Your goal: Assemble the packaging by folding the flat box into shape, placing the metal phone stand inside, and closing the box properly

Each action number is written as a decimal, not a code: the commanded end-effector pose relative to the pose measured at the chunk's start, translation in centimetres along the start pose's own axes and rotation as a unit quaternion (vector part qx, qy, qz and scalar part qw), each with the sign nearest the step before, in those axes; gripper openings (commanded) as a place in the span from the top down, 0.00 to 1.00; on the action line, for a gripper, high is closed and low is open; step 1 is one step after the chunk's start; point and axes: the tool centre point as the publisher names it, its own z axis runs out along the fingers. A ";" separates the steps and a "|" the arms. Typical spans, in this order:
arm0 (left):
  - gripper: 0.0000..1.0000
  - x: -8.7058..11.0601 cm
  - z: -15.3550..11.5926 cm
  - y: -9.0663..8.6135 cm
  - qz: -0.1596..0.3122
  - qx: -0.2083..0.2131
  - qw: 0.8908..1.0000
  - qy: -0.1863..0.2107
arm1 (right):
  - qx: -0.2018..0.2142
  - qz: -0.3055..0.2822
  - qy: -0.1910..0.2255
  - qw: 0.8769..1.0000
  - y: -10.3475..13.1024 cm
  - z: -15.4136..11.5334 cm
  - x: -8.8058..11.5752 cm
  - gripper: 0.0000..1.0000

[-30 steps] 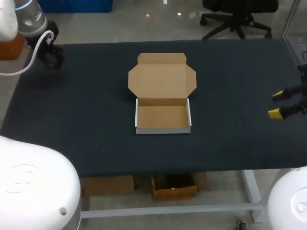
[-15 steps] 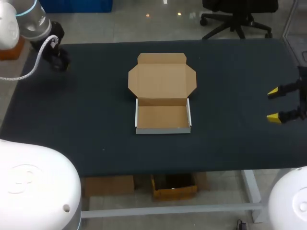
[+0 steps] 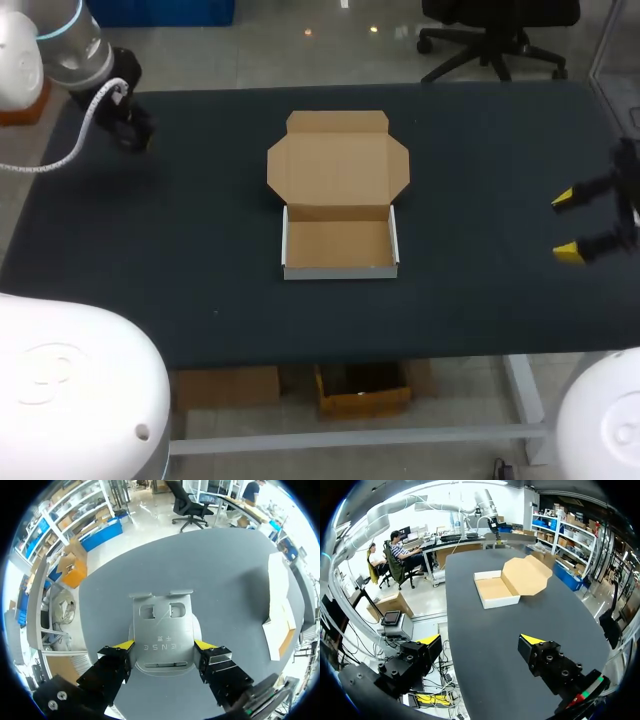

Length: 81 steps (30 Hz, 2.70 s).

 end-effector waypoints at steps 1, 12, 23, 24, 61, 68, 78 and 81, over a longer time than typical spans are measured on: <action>1.00 0.6 -0.8 0.6 0.002 0.006 1.000 -0.005 | 0.016 0.001 0.008 1.000 0.9 0.3 -0.7 0.00; 1.00 1.4 -1.2 0.7 0.010 0.010 1.000 -0.004 | 0.023 -0.007 0.008 1.000 1.1 1.6 -1.0 0.00; 1.00 2.2 -1.2 0.6 0.020 0.011 1.000 -0.003 | 0.050 0.003 0.013 0.999 0.7 2.4 -1.5 0.00; 1.00 2.3 -1.3 0.6 0.021 0.011 1.000 -0.003 | 0.050 0.003 0.013 0.999 0.7 2.4 -1.5 0.00; 1.00 11.1 -5.3 2.1 0.075 0.024 0.996 0.032 | 0.050 0.003 0.013 0.999 0.7 2.4 -1.5 0.00; 1.00 14.2 -5.6 2.4 0.092 0.025 0.995 0.035 | 0.050 0.003 0.013 0.999 0.7 2.4 -1.5 0.00; 1.00 18.8 -6.1 2.7 0.119 0.024 0.992 0.041 | 0.050 0.003 0.013 0.999 0.7 2.4 -1.5 0.00; 1.00 20.3 -6.0 3.0 0.126 0.023 0.991 0.042 | 0.050 0.003 0.013 0.999 0.7 2.4 -1.5 0.00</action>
